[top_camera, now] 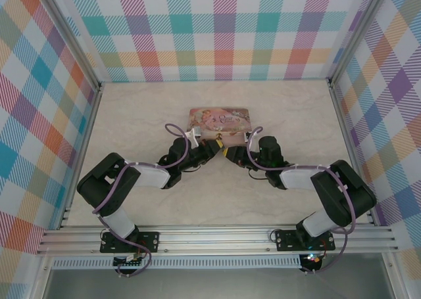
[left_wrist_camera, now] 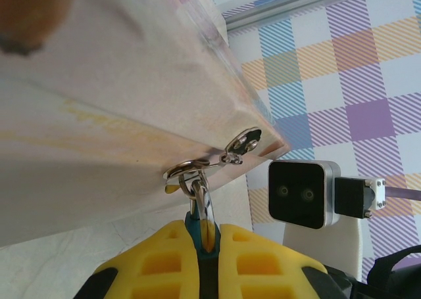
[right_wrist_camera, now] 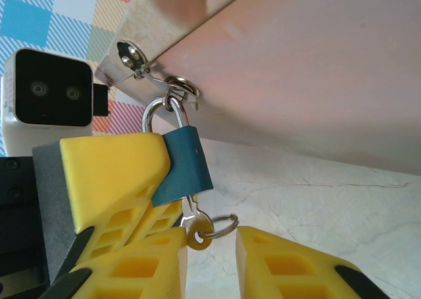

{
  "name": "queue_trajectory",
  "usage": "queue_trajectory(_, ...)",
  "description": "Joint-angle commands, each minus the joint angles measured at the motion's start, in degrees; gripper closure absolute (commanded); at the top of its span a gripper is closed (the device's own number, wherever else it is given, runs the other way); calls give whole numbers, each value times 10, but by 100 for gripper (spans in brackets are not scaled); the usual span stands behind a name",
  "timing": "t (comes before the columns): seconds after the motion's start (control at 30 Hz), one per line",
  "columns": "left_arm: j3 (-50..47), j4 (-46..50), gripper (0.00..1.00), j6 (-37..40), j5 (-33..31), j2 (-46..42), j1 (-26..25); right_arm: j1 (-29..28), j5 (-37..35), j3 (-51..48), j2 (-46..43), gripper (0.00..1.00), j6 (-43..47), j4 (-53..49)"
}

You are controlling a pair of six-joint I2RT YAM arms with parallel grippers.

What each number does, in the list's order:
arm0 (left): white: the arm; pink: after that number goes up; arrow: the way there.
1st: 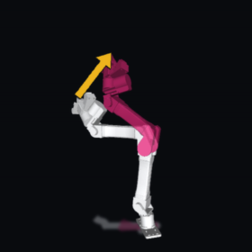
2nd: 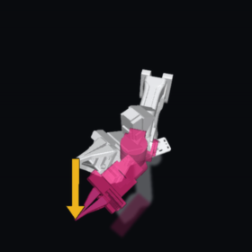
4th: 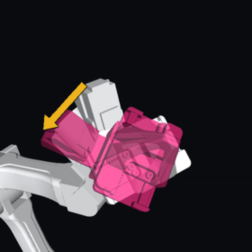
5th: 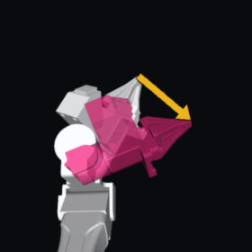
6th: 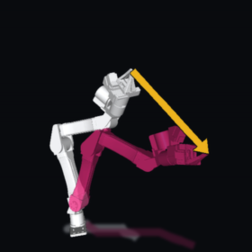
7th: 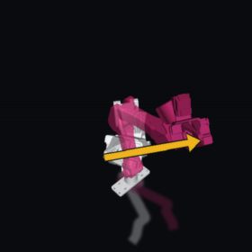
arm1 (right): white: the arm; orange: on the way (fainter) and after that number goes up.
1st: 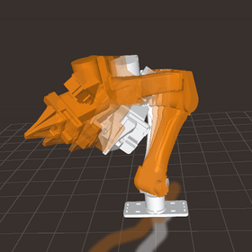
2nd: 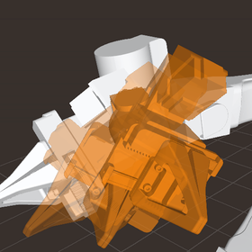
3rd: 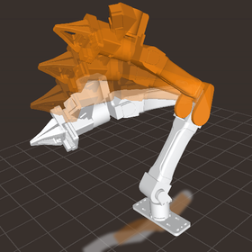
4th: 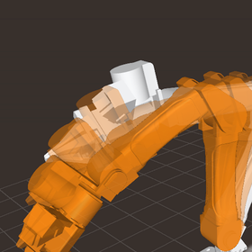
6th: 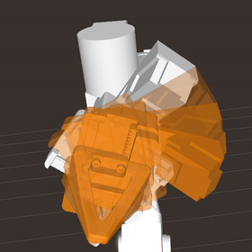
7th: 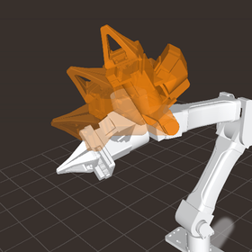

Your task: Unlock a padlock with a key

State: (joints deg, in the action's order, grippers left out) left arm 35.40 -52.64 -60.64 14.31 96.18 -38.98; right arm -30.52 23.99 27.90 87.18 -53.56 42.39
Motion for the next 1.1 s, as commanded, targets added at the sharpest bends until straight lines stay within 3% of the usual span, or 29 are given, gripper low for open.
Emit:
queue_trajectory(0.0,18,-48,100,-4,17,-2,-10,-2,-28,16,17,75,6,5)
queue_trajectory(0.2,16,-46,100,-5,15,-4,-11,-5,-24,12,27,77,-1,36)
queue_trajectory(0.4,16,-46,100,-4,17,-1,-11,-5,-27,11,21,87,-7,48)
queue_trajectory(1.07,17,-45,100,-9,19,3,-15,-4,-33,77,50,84,-6,77)
